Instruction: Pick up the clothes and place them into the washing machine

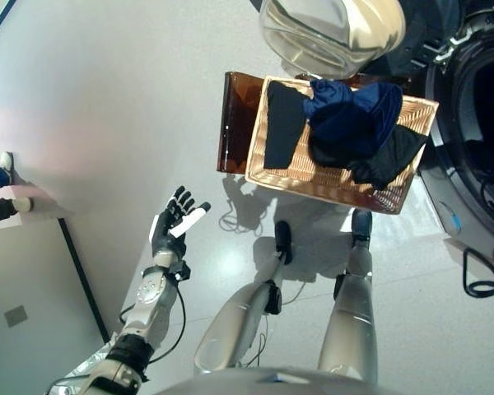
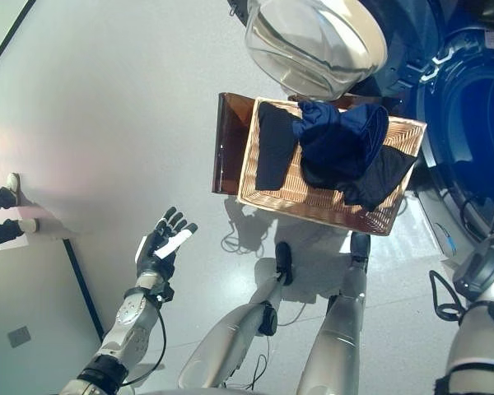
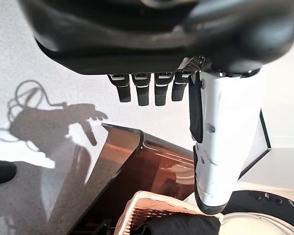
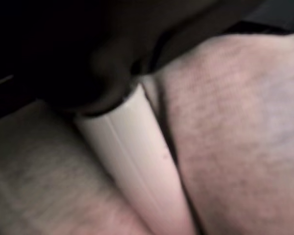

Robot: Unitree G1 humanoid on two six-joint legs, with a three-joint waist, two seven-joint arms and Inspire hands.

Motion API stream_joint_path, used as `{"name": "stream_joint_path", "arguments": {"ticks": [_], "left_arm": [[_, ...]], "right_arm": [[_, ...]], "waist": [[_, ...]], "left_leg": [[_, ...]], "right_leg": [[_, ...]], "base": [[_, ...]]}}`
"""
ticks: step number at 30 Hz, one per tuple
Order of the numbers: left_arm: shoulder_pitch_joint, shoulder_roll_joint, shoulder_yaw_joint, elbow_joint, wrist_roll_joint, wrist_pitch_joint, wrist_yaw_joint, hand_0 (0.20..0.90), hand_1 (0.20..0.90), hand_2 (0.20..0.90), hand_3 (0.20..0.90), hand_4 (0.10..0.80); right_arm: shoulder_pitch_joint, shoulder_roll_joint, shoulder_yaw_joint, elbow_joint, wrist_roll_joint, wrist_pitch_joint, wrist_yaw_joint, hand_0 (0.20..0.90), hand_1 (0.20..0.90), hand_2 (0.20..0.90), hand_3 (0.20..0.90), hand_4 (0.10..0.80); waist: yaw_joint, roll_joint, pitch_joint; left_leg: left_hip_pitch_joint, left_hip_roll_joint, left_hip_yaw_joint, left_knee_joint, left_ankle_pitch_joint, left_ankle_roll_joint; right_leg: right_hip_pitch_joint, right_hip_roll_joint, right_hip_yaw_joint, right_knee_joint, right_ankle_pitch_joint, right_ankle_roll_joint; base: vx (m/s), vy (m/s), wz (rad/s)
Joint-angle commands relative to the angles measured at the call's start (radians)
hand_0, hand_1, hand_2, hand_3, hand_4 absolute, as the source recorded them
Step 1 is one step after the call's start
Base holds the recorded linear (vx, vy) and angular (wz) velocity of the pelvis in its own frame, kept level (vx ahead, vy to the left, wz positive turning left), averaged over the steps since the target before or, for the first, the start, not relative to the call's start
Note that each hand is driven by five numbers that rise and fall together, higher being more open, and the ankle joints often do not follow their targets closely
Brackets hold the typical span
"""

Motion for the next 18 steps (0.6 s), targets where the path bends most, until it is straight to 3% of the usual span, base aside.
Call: {"name": "stream_joint_path", "arguments": {"ticks": [1, 3, 4, 5, 13, 18], "left_arm": [[0.064, 0.034, 0.086, 0.009, -0.016, -0.088, 0.015, 0.9, 0.9, 0.9, 0.9, 0.8], [0.063, 0.036, 0.085, 0.011, -0.016, -0.089, 0.014, 0.9, 0.9, 0.9, 0.9, 0.8], [0.062, 0.035, 0.086, 0.015, -0.017, -0.088, 0.015, 0.9, 0.9, 0.9, 0.9, 0.8], [0.06, 0.034, 0.085, 0.016, -0.017, -0.087, 0.014, 0.9, 0.9, 0.9, 0.9, 0.8], [0.055, 0.03, 0.087, 0.016, -0.022, -0.091, 0.012, 0.9, 0.9, 0.9, 0.9, 0.8], [0.05, 0.022, 0.093, 0.035, -0.022, -0.092, 0.008, 0.9, 0.9, 0.9, 0.9, 0.8]], "right_arm": [[0.022, -0.168, 0.16, -0.191, -0.08, -0.161, 0.044, 0.2, 0.2, 0.2, 0.2, 0.3], [0.018, -0.166, 0.163, -0.189, -0.077, -0.161, 0.047, 0.2, 0.2, 0.2, 0.2, 0.3], [0.017, -0.165, 0.164, -0.186, -0.076, -0.16, 0.047, 0.373, 0.373, 0.373, 0.373, 0.424], [0.016, -0.165, 0.166, -0.181, -0.074, -0.156, 0.05, 0.9, 0.9, 0.9, 0.9, 0.8], [0.036, -0.142, 0.18, -0.133, -0.112, -0.112, 0.055, 0.9, 0.9, 0.9, 0.9, 0.8], [0.101, -0.067, 0.205, -0.135, -0.182, -0.068, 0.075, 0.9, 0.9, 0.9, 0.9, 0.8]], "waist": [[-0.045, -0.007, -0.11], [-0.045, -0.007, -0.11], [-0.044, -0.007, -0.111], [-0.044, -0.007, -0.111], [-0.038, -0.008, -0.106], [-0.041, -0.018, -0.1]], "left_leg": [[0.026, 0.051, 0.008, 0.02, -0.067, -0.13], [0.023, 0.05, 0.008, 0.022, -0.067, -0.13], [0.023, 0.049, 0.008, 0.022, -0.066, -0.13], [0.022, 0.049, 0.008, 0.023, -0.067, -0.131], [0.025, 0.05, 0.009, 0.031, -0.066, -0.13], [0.028, 0.054, 0.011, 0.044, -0.069, -0.129]], "right_leg": [[0.053, 0.024, -0.028, 0.025, -0.077, -0.012], [0.053, 0.023, -0.027, 0.023, -0.075, -0.013], [0.053, 0.023, -0.027, 0.023, -0.074, -0.013], [0.054, 0.022, -0.027, 0.021, -0.073, -0.012], [0.068, 0.022, -0.033, 0.015, -0.068, -0.015], [0.079, 0.027, -0.036, 0.015, -0.065, -0.018]], "base": [[0.0, 0.0, 0.0], [0.0, 0.0, 0.0], [0.0, 0.0, 0.0], [0.0, 0.0, 0.0], [0.0, 0.0, 0.0], [-0.011, -0.003, -0.03]]}}
